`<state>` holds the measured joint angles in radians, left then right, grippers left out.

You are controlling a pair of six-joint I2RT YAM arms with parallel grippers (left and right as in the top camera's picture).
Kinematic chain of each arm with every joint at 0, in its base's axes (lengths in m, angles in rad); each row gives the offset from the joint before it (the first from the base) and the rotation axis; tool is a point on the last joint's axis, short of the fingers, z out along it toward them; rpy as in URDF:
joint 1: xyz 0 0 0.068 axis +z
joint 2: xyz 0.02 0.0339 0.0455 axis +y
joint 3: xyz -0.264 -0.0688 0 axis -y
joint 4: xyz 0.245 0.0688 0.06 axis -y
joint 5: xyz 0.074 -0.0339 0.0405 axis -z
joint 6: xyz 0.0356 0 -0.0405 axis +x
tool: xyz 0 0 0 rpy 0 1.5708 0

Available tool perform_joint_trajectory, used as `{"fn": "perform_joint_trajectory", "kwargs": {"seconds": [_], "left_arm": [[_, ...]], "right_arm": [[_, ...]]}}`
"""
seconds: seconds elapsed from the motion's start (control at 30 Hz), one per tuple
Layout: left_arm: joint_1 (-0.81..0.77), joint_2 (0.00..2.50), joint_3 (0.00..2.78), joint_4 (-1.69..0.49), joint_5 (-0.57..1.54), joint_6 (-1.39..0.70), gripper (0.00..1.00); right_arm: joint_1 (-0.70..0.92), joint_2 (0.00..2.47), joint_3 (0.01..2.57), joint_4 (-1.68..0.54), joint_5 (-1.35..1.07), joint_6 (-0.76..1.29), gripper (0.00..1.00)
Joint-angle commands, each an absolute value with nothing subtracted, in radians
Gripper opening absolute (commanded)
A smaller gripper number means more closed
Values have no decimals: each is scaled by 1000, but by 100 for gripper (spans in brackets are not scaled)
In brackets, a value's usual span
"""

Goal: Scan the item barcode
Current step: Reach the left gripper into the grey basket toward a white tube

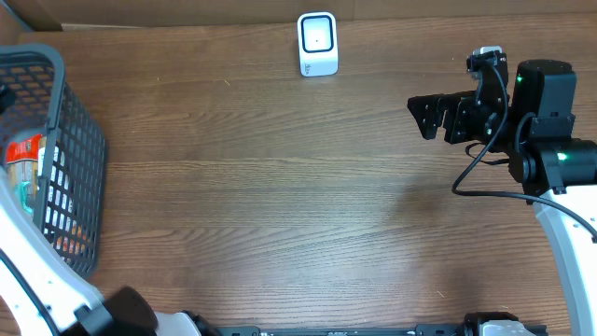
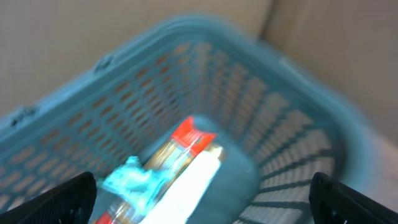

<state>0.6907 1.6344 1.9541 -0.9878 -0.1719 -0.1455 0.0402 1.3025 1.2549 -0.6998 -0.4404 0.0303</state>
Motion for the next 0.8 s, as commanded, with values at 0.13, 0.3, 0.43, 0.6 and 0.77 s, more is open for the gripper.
{"fn": "perform_joint_trajectory", "kwargs": {"seconds": [0.13,0.3,0.43,0.6,0.77], "left_arm": [[766,1857,1966,-1015,-166,-48,100],[757,1993,1966,-1021,-99,121,100],[756,2096,1965,-1026,-55,139,98],[754,2190,1965,-1017,-54,167,97],[746,2271,1966,-1015,-28,214,95]], "right_arm": [[45,1293,1282,-698,-442,26,100],[45,1293,1282,-698,-414,27,100],[45,1293,1282,-698,-412,27,100],[45,1293,1282,-698,-412,27,100],[45,1293,1282,-698,-412,27,100]]}}
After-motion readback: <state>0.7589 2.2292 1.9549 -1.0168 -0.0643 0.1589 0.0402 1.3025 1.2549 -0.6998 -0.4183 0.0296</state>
